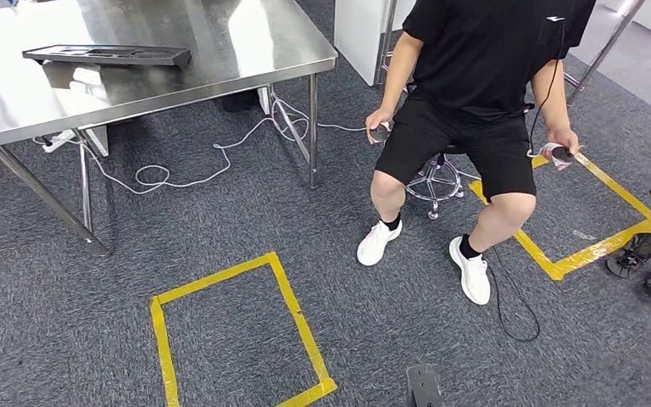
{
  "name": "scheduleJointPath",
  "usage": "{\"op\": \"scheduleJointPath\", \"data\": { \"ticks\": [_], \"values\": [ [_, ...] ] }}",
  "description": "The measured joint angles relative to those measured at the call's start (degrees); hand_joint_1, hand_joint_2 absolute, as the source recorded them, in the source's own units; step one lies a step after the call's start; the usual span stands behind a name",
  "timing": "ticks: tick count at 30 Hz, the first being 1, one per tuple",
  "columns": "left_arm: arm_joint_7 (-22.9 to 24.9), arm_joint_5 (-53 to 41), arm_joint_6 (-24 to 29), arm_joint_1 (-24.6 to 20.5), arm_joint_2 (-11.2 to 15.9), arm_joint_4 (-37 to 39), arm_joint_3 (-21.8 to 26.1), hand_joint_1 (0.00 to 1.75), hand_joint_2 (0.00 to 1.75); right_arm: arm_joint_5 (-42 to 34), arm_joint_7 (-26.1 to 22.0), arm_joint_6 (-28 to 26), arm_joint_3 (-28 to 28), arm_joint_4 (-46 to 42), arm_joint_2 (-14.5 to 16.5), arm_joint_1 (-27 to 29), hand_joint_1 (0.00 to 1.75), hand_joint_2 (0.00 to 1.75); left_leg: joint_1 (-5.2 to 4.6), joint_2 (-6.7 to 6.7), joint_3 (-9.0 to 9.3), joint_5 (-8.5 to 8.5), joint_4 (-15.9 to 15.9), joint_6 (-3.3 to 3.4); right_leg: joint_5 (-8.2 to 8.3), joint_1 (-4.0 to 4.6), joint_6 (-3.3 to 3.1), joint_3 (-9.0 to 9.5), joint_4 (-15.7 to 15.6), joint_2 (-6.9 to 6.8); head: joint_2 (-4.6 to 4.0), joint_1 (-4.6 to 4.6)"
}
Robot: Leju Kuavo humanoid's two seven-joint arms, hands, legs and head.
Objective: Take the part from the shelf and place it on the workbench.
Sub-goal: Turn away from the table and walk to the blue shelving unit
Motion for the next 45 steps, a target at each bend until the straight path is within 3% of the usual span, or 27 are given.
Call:
{"op": "scheduleJointPath", "data": {
  "ticks": [2,4,6,8,9,11,13,15,17,19,21,22,23,24,25,26,28,30,32,34,36,37,39,40,41,43,45],
  "values": [
    [-0.01,0.00,0.42,-0.15,-0.03,0.15,-0.02,0.00,0.00,0.49,0.15,0.00,0.01,0.19,0.15,0.20,0.00,0.00,-0.24,1.42,-0.06,0.49,-0.43,0.86,0.39,-0.09,0.83,-0.85,0.03,0.93,0.00,-0.01],
    [-0.02,0.00,0.89,-0.44,-0.05,0.29,0.00,0.00,0.00,0.94,0.47,0.01,0.02,0.40,0.27,0.34,0.00,0.00,-0.16,2.96,-0.13,1.07,-0.97,1.84,-0.66,0.05,1.03,-2.36,2.11,-1.16,0.00,0.25],
    [-0.03,-0.01,1.55,-0.56,-0.02,0.76,0.03,0.00,0.00,1.52,1.08,0.04,0.02,0.51,0.43,0.13,0.00,0.00,-0.21,4.62,-0.36,1.31,-1.17,2.27,-3.65,0.03,0.74,-5.41,8.12,-4.28,0.00,0.72],
    [-0.03,-0.02,2.39,-0.56,0.02,1.53,0.04,0.00,0.00,2.19,1.83,0.10,0.04,0.57,0.56,-0.04,0.00,0.00,-0.29,6.38,-0.61,1.36,-1.14,2.31,-5.99,-0.28,0.90,-8.26,14.49,-5.25,0.00,0.96],
    [-0.03,-0.02,2.90,-0.57,0.02,1.85,0.05,0.00,0.00,2.51,2.23,0.15,0.05,0.61,0.60,-0.04,0.00,0.00,-0.27,7.22,-0.68,1.38,-1.13,2.30,-6.14,-0.48,1.29,-8.49,15.56,-5.51,0.00,0.96],
    [-0.02,-0.02,3.96,-0.63,-0.03,2.18,0.08,0.00,0.00,3.18,3.06,0.40,0.09,0.68,0.63,-0.12,0.00,0.00,-0.11,8.61,-0.61,1.37,-1.10,2.14,-4.17,-0.93,2.40,-5.49,11.07,-6.53,0.00,0.98],
    [-0.02,-0.05,4.96,-0.65,-0.10,2.30,0.19,0.00,0.00,3.86,3.85,0.76,0.15,0.70,0.81,-0.55,0.00,0.00,-0.24,9.88,-0.40,1.23,-1.01,1.51,-1.98,-1.04,2.99,-1.02,3.48,-9.28,0.00,1.13],
    [-0.03,-0.14,5.65,-0.61,-0.16,2.34,0.43,0.00,0.00,4.42,4.35,0.98,0.22,0.70,1.17,-0.99,0.00,0.00,-0.55,10.98,-0.13,1.16,-1.03,0.62,-1.17,-0.71,2.45,0.68,-0.03,-10.55,0.00,1.02],
    [-0.03,-0.36,6.00,-0.68,-0.33,2.36,0.58,0.00,0.00,4.78,4.67,1.05,0.26,0.71,1.37,-1.05,0.00,0.00,-0.39,11.78,0.16,1.12,-1.17,-0.11,-0.93,-0.60,1.51,0.40,-0.24,-9.32,0.00,0.72],
    [-0.03,-0.62,6.16,-0.67,-0.53,2.34,0.60,0.00,0.00,5.02,4.85,1.09,0.32,0.72,1.45,-1.10,0.00,0.00,0.07,9.96,-0.18,-0.26,0.20,-0.67,-0.65,-0.90,0.59,0.51,-0.41,-8.13,0.01,0.56],
    [-0.03,-0.82,6.15,-0.33,-0.70,2.37,0.59,0.00,0.00,5.22,4.88,1.16,0.36,0.72,1.65,-1.35,0.00,0.00,0.26,6.48,-2.52,-3.84,5.79,-0.80,-0.30,-0.93,-0.36,0.56,-0.48,-6.88,0.01,0.38],
    [-0.03,-0.89,6.13,-0.12,-0.76,2.41,0.60,0.00,0.00,5.29,4.89,1.21,0.36,0.72,1.75,-1.44,0.00,0.00,0.25,5.40,-4.23,-5.69,9.53,-0.73,-0.17,-0.75,-0.71,0.49,-0.46,-6.22,0.01,0.32],
    [-0.03,-0.97,6.10,0.05,-0.80,2.44,0.60,0.00,0.00,5.37,4.89,1.25,0.37,0.72,1.84,-1.43,0.00,0.00,0.24,4.86,-5.80,-6.81,12.75,-0.69,-0.10,-0.57,-0.88,0.46,-0.44,-5.44,0.00,0.29],
    [-0.03,-1.05,6.08,0.15,-0.82,2.46,0.61,0.00,0.00,5.40,4.89,1.27,0.37,0.72,1.85,-1.38,0.00,0.00,0.24,4.64,-6.70,-6.81,14.34,-0.67,-0.07,-0.43,-0.93,0.45,-0.39,-4.65,0.00,0.28],
    [-0.03,-1.13,6.02,0.20,-0.83,2.47,0.62,0.00,0.00,5.39,4.88,1.28,0.37,0.72,1.82,-1.32,0.00,0.00,0.25,4.55,-6.61,-5.69,13.81,-0.60,-0.06,-0.36,-0.95,0.47,-0.33,-3.86,0.00,0.28],
    [-0.03,-1.18,5.91,0.21,-0.83,2.47,0.62,0.00,0.00,5.36,4.85,1.29,0.37,0.72,1.79,-1.28,0.00,0.00,0.29,4.31,-5.55,-3.68,11.23,-0.49,-0.06,-0.34,-0.93,0.52,-0.26,-3.01,0.00,0.27],
    [-0.03,-1.21,5.49,0.15,-0.81,2.53,0.64,0.00,0.00,5.16,4.74,1.27,0.36,0.72,1.77,-1.29,0.00,0.00,0.41,2.20,-2.33,-0.20,4.00,-0.17,-0.08,-0.19,-0.81,0.44,0.03,-1.59,0.00,0.22],
    [-0.03,-1.26,4.79,0.05,-0.76,2.69,0.66,0.00,0.00,4.80,4.47,1.17,0.31,0.72,1.74,-1.26,0.00,0.00,0.27,0.55,-0.79,0.74,0.30,0.14,0.03,-0.07,-0.30,-0.08,0.24,-0.45,0.00,0.21],
    [-0.03,-1.31,4.02,-0.24,-0.69,2.91,0.67,0.00,0.00,4.39,4.07,1.04,0.13,0.73,1.58,-0.97,0.00,0.00,-0.11,1.28,-0.75,0.85,-0.11,0.67,0.34,-0.19,0.57,-0.78,0.08,0.48,0.00,0.22],
    [-0.03,-1.32,3.32,-0.76,-0.57,3.25,0.70,0.00,0.00,3.96,3.76,0.98,-0.17,0.74,1.33,-0.51,0.00,0.00,-0.12,2.51,-0.67,1.41,-0.69,1.55,-0.12,-0.22,1.08,-1.64,1.11,-1.12,0.00,0.29],
    [-0.03,-1.38,2.75,-0.98,-0.38,3.65,0.73,0.00,0.00,3.66,3.45,0.96,-0.41,0.74,1.15,-0.35,0.00,0.00,-0.02,4.08,-0.66,1.76,-1.09,2.16,-2.57,-0.21,0.85,-3.98,5.70,-4.20,0.00,0.54],
    [-0.03,-1.42,2.52,-0.93,-0.28,3.79,0.74,0.00,0.00,3.57,3.28,0.95,-0.48,0.74,1.11,-0.33,0.00,0.00,-0.07,4.94,-0.72,1.76,-1.11,2.29,-4.20,-0.25,0.70,-5.72,9.07,-5.10,0.00,0.67],
    [-0.03,-1.45,2.14,-0.91,-0.11,4.24,0.69,0.00,0.00,3.36,2.97,0.94,-0.82,0.76,0.99,-0.08,0.00,0.00,-0.12,6.67,-0.80,1.74,-1.09,2.29,-6.05,-0.55,0.89,-8.10,14.17,-5.47,0.00,0.72],
    [-0.03,-1.47,1.94,-1.00,-0.06,4.45,0.61,0.00,0.00,3.27,2.88,0.94,-1.09,0.77,0.91,0.14,0.00,0.00,-0.11,7.41,-0.84,1.72,-1.07,2.27,-5.94,-0.70,1.25,-8.13,14.57,-5.57,0.00,0.75],
    [-0.03,-1.52,1.78,-1.15,-0.03,4.67,0.51,0.00,0.00,3.20,2.80,0.93,-1.40,0.79,0.80,0.36,0.00,0.00,-0.07,8.11,-0.83,1.69,-1.06,2.19,-5.02,-0.91,1.80,-6.93,12.66,-5.87,0.00,0.74],
    [-0.03,-1.68,1.61,-1.42,0.02,4.86,0.29,0.00,0.00,3.16,2.72,0.90,-1.77,0.82,0.63,0.56,0.00,0.00,-0.07,9.34,-0.65,1.55,-1.01,1.79,-2.55,-1.23,2.75,-2.77,5.46,-8.15,0.00,0.83],
    [-0.03,-1.77,1.60,-1.54,0.19,5.04,0.19,0.00,0.00,3.17,2.66,0.86,-1.88,0.84,0.60,0.43,0.00,0.00,-0.43,10.55,-0.32,1.21,-0.92,0.93,-1.08,-1.05,2.58,0.00,0.66,-10.80,0.00,0.89]
  ]
}}
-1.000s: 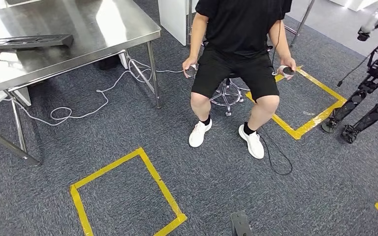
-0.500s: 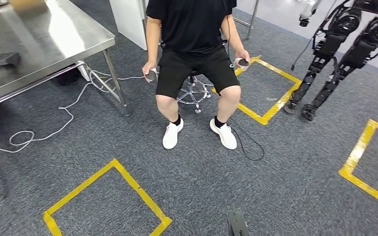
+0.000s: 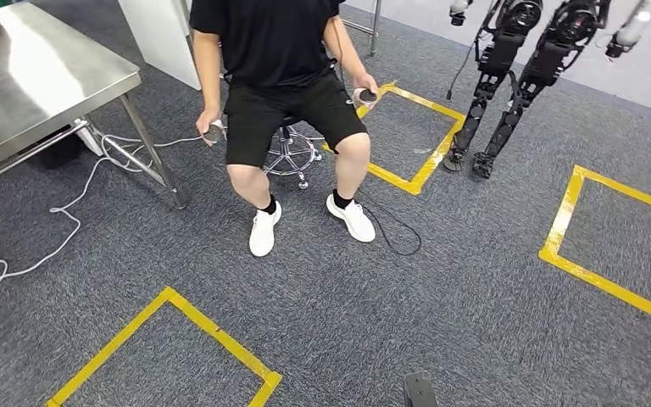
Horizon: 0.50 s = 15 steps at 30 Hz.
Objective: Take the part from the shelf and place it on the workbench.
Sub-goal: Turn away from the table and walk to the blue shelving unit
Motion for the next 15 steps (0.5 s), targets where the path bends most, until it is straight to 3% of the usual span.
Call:
{"op": "scheduleJointPath", "data": {
  "ticks": [1,3,4,5,7,9,10,11,12,13,15],
  "values": [
    [0.01,0.01,-0.01,-0.08,0.10,0.14,-0.02,0.00,0.00,-0.01,-0.01,-0.01,-0.07,0.01,0.01,-0.04,0.00,0.00,-0.14,0.64,0.29,-0.11,-0.03,-0.45,0.11,0.24,-0.50,0.00,-0.37,-0.30,0.01,-0.10],
    [0.02,0.03,0.00,-0.36,0.22,0.39,-0.14,0.00,0.00,-0.02,0.00,-0.01,-0.38,0.03,-0.05,0.09,0.00,0.00,0.06,1.77,0.87,-0.32,-0.20,-1.36,0.29,0.43,-1.64,-0.33,-0.24,0.91,0.01,-0.33],
    [0.02,0.03,0.02,-0.52,0.27,0.44,-0.20,0.00,0.00,-0.01,0.00,-0.02,-0.56,0.04,-0.09,0.24,0.00,0.00,0.28,1.31,0.98,-0.74,0.11,-1.75,0.43,0.31,-2.10,-0.33,-0.32,1.62,0.01,-0.48],
    [0.02,0.03,0.03,-0.63,0.33,0.54,-0.26,0.00,0.00,-0.01,0.01,-0.03,-0.75,0.05,-0.11,0.31,0.00,0.00,0.48,-0.04,0.56,-1.85,1.33,-1.99,0.61,0.17,-2.59,-0.20,-0.39,2.36,0.00,-0.57],
    [0.02,0.03,0.11,-0.63,0.46,0.92,-0.30,0.00,0.00,0.05,0.02,-0.03,-0.96,0.07,-0.01,0.35,0.00,0.00,0.62,-3.76,-1.84,-5.51,7.07,-2.04,0.96,0.29,-3.44,-0.20,-0.43,3.85,0.00,-0.82],
    [0.02,0.10,0.33,-0.46,0.52,1.32,-0.30,0.00,0.00,0.15,0.07,0.02,-1.04,0.11,0.12,0.48,0.00,0.00,0.55,-5.56,-4.86,-8.00,13.32,-1.78,1.08,0.86,-3.89,-0.29,-0.39,5.54,0.00,-0.87],
    [0.02,0.20,0.45,-0.42,0.56,1.49,-0.28,0.00,0.00,0.19,0.11,0.03,-1.12,0.14,0.13,0.61,0.00,0.00,0.52,-5.81,-5.51,-7.66,14.25,-1.60,1.08,1.10,-3.90,-0.26,-0.37,6.41,0.00,-0.87],
    [0.02,0.29,0.53,-0.41,0.60,1.63,-0.27,0.00,0.00,0.22,0.15,0.04,-1.22,0.17,0.11,0.73,0.00,0.00,0.51,-6.00,-5.13,-6.14,12.97,-1.35,1.08,1.29,-3.90,-0.18,-0.33,7.28,0.00,-0.87],
    [0.02,0.38,0.58,-0.43,0.63,1.74,-0.27,0.00,0.00,0.31,0.19,0.04,-1.33,0.19,0.09,0.79,0.00,0.00,0.48,-6.46,-3.89,-3.93,9.90,-1.00,1.08,1.43,-3.90,-0.08,-0.29,8.09,0.00,-0.89],
    [0.03,0.41,0.64,-0.48,0.72,1.83,-0.27,0.00,0.00,0.43,0.21,0.05,-1.42,0.21,0.13,0.81,0.00,0.00,0.51,-7.72,-2.43,-2.23,6.50,-0.59,1.10,1.45,-3.87,-0.06,-0.27,8.82,0.00,-0.85],
    [0.02,0.40,0.80,-0.51,0.84,2.01,-0.30,0.00,0.00,0.73,0.26,0.06,-1.49,0.21,0.22,0.69,0.00,0.00,0.29,-10.13,-0.42,-0.49,1.67,0.05,1.23,1.44,-3.61,-0.38,-0.13,10.13,0.00,-0.78]
  ]
}}
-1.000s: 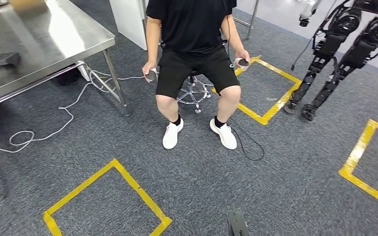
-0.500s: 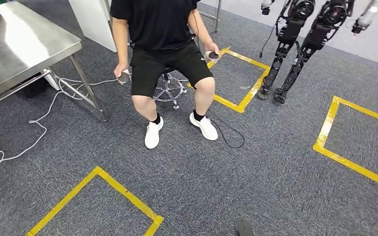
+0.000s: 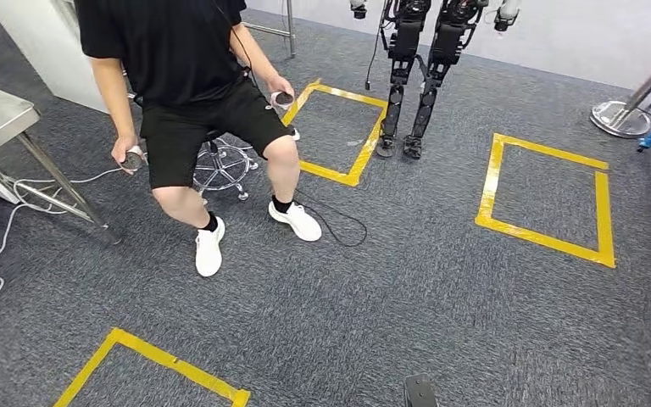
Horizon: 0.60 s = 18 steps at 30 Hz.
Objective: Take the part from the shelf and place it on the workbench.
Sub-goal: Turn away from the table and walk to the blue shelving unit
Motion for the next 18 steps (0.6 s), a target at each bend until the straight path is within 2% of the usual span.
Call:
{"op": "scheduleJointPath", "data": {
  "ticks": [1,3,4,6,7,8,9,10,11,12,13,14,15,16,18],
  "values": [
    [0.00,-0.01,0.10,-0.01,0.06,0.09,-0.01,0.00,0.00,0.18,0.03,0.01,-0.02,0.00,0.04,-0.03,0.00,0.00,-0.22,-0.61,0.21,-0.16,-0.61,0.21,0.13,-0.17,0.24,-0.28,-0.01,0.57,0.00,-0.02],
    [-0.01,-0.01,0.28,-0.09,0.07,0.17,-0.03,0.00,0.00,0.44,0.08,0.01,-0.08,0.01,0.05,0.04,0.00,0.00,-0.50,0.54,0.34,0.26,-1.33,0.63,0.51,-0.25,0.93,-0.84,-0.17,1.69,0.00,-0.22],
    [-0.01,-0.02,0.36,-0.20,0.04,0.19,-0.06,0.00,0.00,0.51,0.10,0.01,-0.16,0.02,0.02,0.13,0.00,0.00,-0.45,1.22,0.57,0.63,-1.94,0.88,0.47,-0.17,1.20,-1.21,0.04,1.21,0.00,-0.21],
    [-0.02,-0.05,0.50,-0.35,-0.03,0.25,-0.17,0.00,0.00,0.55,0.16,0.01,-0.39,0.02,-0.06,0.13,0.00,0.00,-0.14,2.81,0.99,1.33,-3.13,1.45,-1.08,0.11,1.36,-3.00,2.94,-1.44,0.00,0.16],
    [-0.02,-0.08,0.60,-0.35,-0.04,0.34,-0.24,0.00,0.00,0.59,0.19,0.01,-0.54,0.02,-0.09,0.07,0.00,0.00,-0.18,3.63,1.10,1.45,-3.33,1.58,-2.56,-0.07,1.35,-4.54,5.91,-3.11,0.00,0.32],
    [-0.02,-0.10,0.69,-0.33,-0.04,0.47,-0.29,0.00,0.00,0.63,0.20,0.00,-0.67,0.03,-0.11,0.03,0.00,0.00,-0.18,4.54,1.05,1.46,-3.36,1.68,-4.13,-0.24,1.44,-6.34,9.50,-4.01,0.00,0.46],
    [-0.01,-0.14,0.76,-0.32,-0.04,0.62,-0.34,0.00,0.00,0.67,0.20,0.00,-0.78,0.03,-0.13,0.07,0.00,0.00,-0.19,5.46,1.03,1.45,-3.35,1.64,-5.22,-0.50,1.71,-7.86,12.60,-4.48,0.00,0.48],
    [-0.01,-0.16,0.79,-0.33,-0.06,0.75,-0.42,0.00,0.00,0.68,0.20,0.01,-0.87,0.04,-0.15,0.19,0.00,0.00,-0.15,6.30,1.02,1.41,-3.33,1.58,-5.51,-0.80,2.20,-8.47,14.03,-4.76,0.00,0.47],
    [0.00,-0.18,0.79,-0.35,-0.07,0.84,-0.52,0.00,0.00,0.69,0.20,0.01,-0.92,0.06,-0.19,0.32,0.00,0.00,-0.07,7.07,1.03,1.34,-3.31,1.45,-4.98,-1.13,2.86,-7.97,13.39,-5.08,0.00,0.49],
    [0.00,-0.20,0.79,-0.37,-0.09,0.91,-0.62,0.00,0.00,0.70,0.20,0.01,-0.94,0.07,-0.25,0.40,0.00,0.00,0.06,7.77,1.13,1.25,-3.29,1.25,-3.76,-1.47,3.58,-6.28,10.53,-5.64,0.00,0.49],
    [0.00,-0.21,0.79,-0.39,-0.10,0.98,-0.71,0.00,0.00,0.71,0.20,0.00,-0.96,0.08,-0.30,0.41,0.00,0.00,0.13,8.40,1.32,1.12,-3.24,0.92,-2.36,-1.81,4.24,-3.89,6.42,-6.78,0.00,0.52],
    [0.00,-0.21,0.80,-0.39,-0.08,1.05,-0.76,0.00,0.00,0.72,0.20,0.00,-0.96,0.08,-0.33,0.33,0.00,0.00,0.06,8.99,1.51,0.88,-3.17,0.45,-1.19,-1.88,4.57,-1.73,2.77,-8.12,0.00,0.60],
    [-0.01,-0.21,0.81,-0.40,-0.06,1.09,-0.77,0.00,0.00,0.74,0.20,0.00,-0.96,0.08,-0.31,0.23,0.00,0.00,-0.04,9.52,1.75,0.67,-3.12,-0.05,-0.39,-1.87,4.48,-0.25,0.18,-9.03,0.00,0.51],
    [-0.01,-0.21,0.82,-0.46,-0.04,1.10,-0.77,0.00,0.00,0.75,0.20,0.00,-0.97,0.08,-0.29,0.18,0.00,0.00,-0.16,10.01,2.00,0.49,-3.11,-0.53,-0.05,-1.72,4.10,0.42,-1.04,-9.52,0.00,0.40],
    [-0.02,-0.20,0.82,-0.73,-0.04,1.11,-0.79,0.00,0.00,0.74,0.19,0.00,-1.02,0.09,-0.31,0.27,0.00,0.00,-0.03,11.00,2.49,0.36,-3.34,-1.29,0.11,-1.39,2.99,0.27,-1.16,-8.52,0.00,0.08]
  ]
}}
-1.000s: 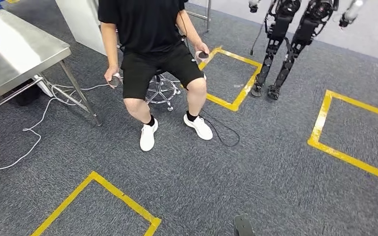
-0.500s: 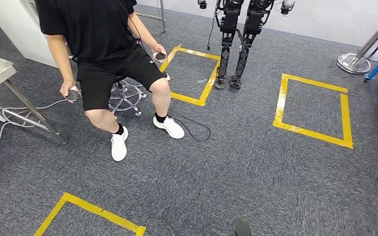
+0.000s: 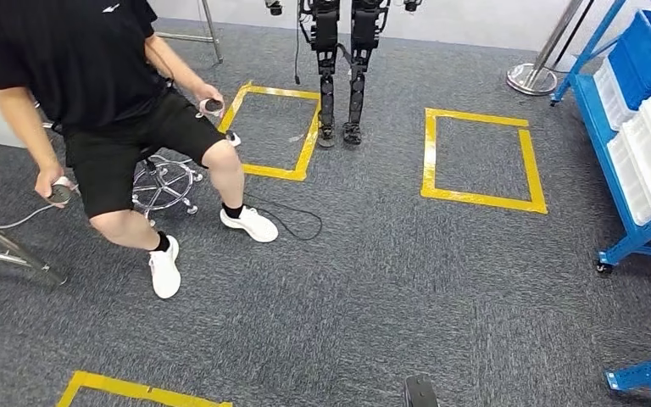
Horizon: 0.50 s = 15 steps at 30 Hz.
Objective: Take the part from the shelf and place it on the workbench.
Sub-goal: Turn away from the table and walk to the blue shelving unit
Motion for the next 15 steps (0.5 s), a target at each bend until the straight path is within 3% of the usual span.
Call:
{"op": "scheduleJointPath", "data": {
  "ticks": [1,3,5,6,7,8,9,10,12,14,15],
  "values": [
    [0.00,0.01,0.00,-0.15,-0.02,0.01,-0.02,0.00,0.00,-0.02,-0.04,0.00,-0.07,0.02,-0.03,0.11,0.00,0.00,0.24,-0.32,0.09,-0.34,0.17,-0.38,0.06,-0.11,-0.47,-0.01,-0.06,0.59,0.00,-0.11],
    [0.00,0.03,0.01,-0.26,-0.05,0.07,-0.07,0.00,0.00,-0.09,-0.13,0.00,-0.22,0.03,-0.09,0.19,0.00,0.00,0.58,-2.88,-1.02,-2.77,3.17,-0.78,0.37,-0.42,-1.51,0.06,-0.21,1.79,0.00,-0.36],
    [0.00,0.10,0.03,-0.09,-0.01,0.26,-0.09,0.00,0.00,-0.15,-0.17,0.04,-0.35,0.04,-0.04,0.15,0.00,0.00,0.58,-5.86,-4.25,-6.75,10.29,-0.64,0.56,-0.28,-2.22,-0.07,-0.23,3.01,0.00,-0.57],
    [0.00,0.14,0.05,0.03,0.02,0.38,-0.08,0.00,0.00,-0.15,-0.19,0.07,-0.42,0.04,0.00,0.18,0.00,0.00,0.53,-6.45,-5.99,-8.09,13.79,-0.52,0.59,-0.07,-2.35,-0.09,-0.22,3.72,0.00,-0.58],
    [0.00,0.16,0.07,0.13,0.04,0.49,-0.08,0.00,0.00,-0.14,-0.20,0.09,-0.53,0.05,0.03,0.26,0.00,0.00,0.51,-6.71,-7.17,-8.41,15.91,-0.41,0.59,0.10,-2.37,-0.08,-0.20,4.47,0.00,-0.57],
    [0.01,0.17,0.07,0.18,0.05,0.58,-0.08,0.00,0.00,-0.11,-0.20,0.09,-0.65,0.07,0.03,0.34,0.00,0.00,0.51,-6.83,-7.47,-7.61,16.05,-0.28,0.59,0.19,-2.37,-0.03,-0.17,5.24,0.00,-0.57],
    [0.01,0.18,0.07,0.19,0.05,0.64,-0.07,0.00,0.00,-0.01,-0.20,0.09,-0.77,0.09,0.02,0.39,0.00,0.00,0.53,-7.03,-6.65,-5.71,13.83,-0.11,0.60,0.23,-2.36,0.07,-0.15,6.05,0.00,-0.58],
    [0.00,0.20,0.07,0.18,0.06,0.70,-0.07,0.00,0.00,0.13,-0.20,0.09,-0.86,0.10,0.04,0.39,0.00,0.00,0.58,-7.73,-5.11,-3.39,10.19,0.09,0.60,0.23,-2.33,0.16,-0.11,6.84,0.00,-0.60],
    [0.00,0.24,0.05,0.14,0.13,0.84,-0.06,0.00,0.00,0.37,-0.17,0.09,-0.98,0.10,0.13,0.28,0.00,0.00,0.59,-9.92,-2.28,-0.45,3.56,0.38,0.65,0.47,-2.06,0.07,0.07,8.27,0.00,-0.61],
    [0.01,0.27,0.01,0.11,0.17,0.96,-0.07,0.00,0.00,0.44,-0.16,0.08,-1.13,0.10,0.21,0.21,0.00,0.00,0.26,-10.68,-1.60,-0.20,1.73,0.60,0.86,0.56,-1.47,-0.35,0.11,9.28,0.00,-0.59],
    [0.00,0.27,-0.02,0.05,0.17,0.98,-0.07,0.00,0.00,0.50,-0.16,0.08,-1.22,0.10,0.20,0.24,0.00,0.00,0.04,-10.00,-1.58,-0.04,1.61,0.90,1.05,0.49,-1.02,-0.69,-0.05,9.79,0.00,-0.60]
  ]
}}
